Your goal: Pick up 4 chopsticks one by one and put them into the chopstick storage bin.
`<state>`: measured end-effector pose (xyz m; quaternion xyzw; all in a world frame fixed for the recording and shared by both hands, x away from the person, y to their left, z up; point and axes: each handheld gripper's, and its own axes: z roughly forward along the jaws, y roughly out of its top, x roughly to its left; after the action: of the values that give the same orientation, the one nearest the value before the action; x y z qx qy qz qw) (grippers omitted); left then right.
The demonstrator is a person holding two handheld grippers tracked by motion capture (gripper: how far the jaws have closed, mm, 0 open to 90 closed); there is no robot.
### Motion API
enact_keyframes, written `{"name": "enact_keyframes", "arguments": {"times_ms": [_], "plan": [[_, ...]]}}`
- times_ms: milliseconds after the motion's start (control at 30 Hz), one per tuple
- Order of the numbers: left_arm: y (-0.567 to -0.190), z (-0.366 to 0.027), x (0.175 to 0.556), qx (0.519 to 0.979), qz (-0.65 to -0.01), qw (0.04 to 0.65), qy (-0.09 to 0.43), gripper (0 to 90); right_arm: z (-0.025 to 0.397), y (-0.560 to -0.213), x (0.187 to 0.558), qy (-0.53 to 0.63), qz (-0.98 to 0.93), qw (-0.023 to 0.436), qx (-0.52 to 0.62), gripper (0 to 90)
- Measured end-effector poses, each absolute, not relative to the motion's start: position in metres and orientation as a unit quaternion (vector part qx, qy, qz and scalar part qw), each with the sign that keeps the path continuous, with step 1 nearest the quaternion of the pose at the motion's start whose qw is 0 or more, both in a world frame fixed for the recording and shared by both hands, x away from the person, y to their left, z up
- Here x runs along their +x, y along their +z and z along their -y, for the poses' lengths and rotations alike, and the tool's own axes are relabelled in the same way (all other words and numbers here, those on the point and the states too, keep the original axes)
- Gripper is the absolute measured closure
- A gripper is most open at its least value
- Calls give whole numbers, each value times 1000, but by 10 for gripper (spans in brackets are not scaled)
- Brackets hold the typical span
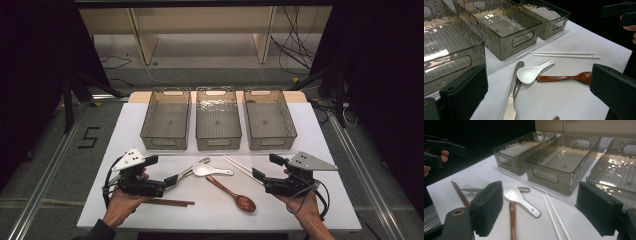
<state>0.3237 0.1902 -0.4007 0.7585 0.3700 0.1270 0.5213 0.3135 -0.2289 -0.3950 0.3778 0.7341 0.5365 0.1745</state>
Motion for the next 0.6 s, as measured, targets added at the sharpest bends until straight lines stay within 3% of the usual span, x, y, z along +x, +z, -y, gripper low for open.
{"name": "enact_keyframes", "arguments": {"times_ms": [400, 600], "plan": [[-401, -190, 325, 762, -368, 518, 126, 14, 231, -391, 322, 512, -758, 149, 375, 242], [-402, -190, 325, 760, -371, 518, 127, 14, 230, -383, 330, 466, -791, 169, 358, 263]]}}
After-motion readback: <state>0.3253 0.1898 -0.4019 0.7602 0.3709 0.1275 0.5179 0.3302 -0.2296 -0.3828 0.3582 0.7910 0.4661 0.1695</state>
